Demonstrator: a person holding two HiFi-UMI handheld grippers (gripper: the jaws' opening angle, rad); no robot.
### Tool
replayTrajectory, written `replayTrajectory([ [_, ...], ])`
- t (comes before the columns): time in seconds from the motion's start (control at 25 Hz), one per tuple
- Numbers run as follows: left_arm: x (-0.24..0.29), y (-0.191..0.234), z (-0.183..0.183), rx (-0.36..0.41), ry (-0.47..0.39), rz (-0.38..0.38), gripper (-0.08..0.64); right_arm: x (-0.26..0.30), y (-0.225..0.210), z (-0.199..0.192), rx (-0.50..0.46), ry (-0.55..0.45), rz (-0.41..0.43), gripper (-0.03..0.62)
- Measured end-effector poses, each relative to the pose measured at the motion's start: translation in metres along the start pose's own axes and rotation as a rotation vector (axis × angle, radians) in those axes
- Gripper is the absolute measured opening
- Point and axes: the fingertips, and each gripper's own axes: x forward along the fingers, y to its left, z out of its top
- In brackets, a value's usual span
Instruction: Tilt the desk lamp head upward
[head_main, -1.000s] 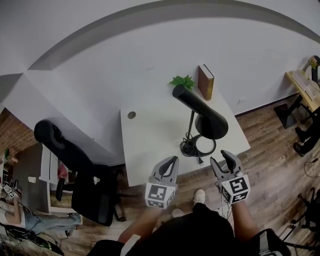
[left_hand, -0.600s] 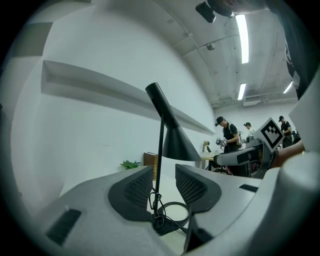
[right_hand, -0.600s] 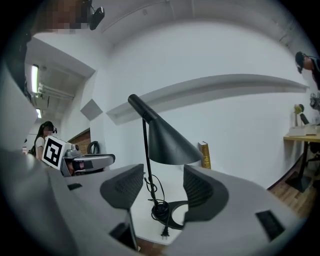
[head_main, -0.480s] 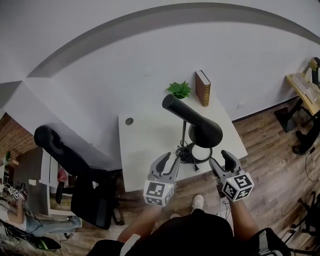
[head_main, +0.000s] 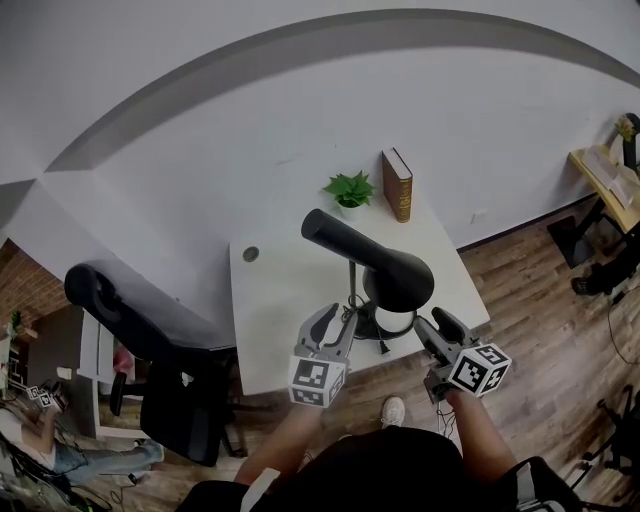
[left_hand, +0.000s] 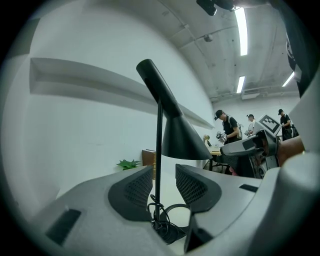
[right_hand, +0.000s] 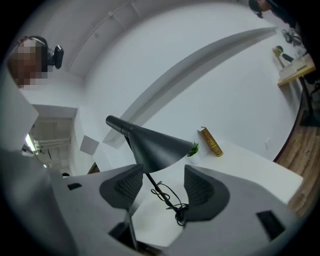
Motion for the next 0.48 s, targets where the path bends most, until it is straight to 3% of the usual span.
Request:
replayTrajectory([
  [0.48, 0.036, 0.002, -0.009, -0.017, 0.021, 0.044, 0.126, 0.019, -0.026, 0.009, 0.269, -0.024, 0.079, 0.229],
])
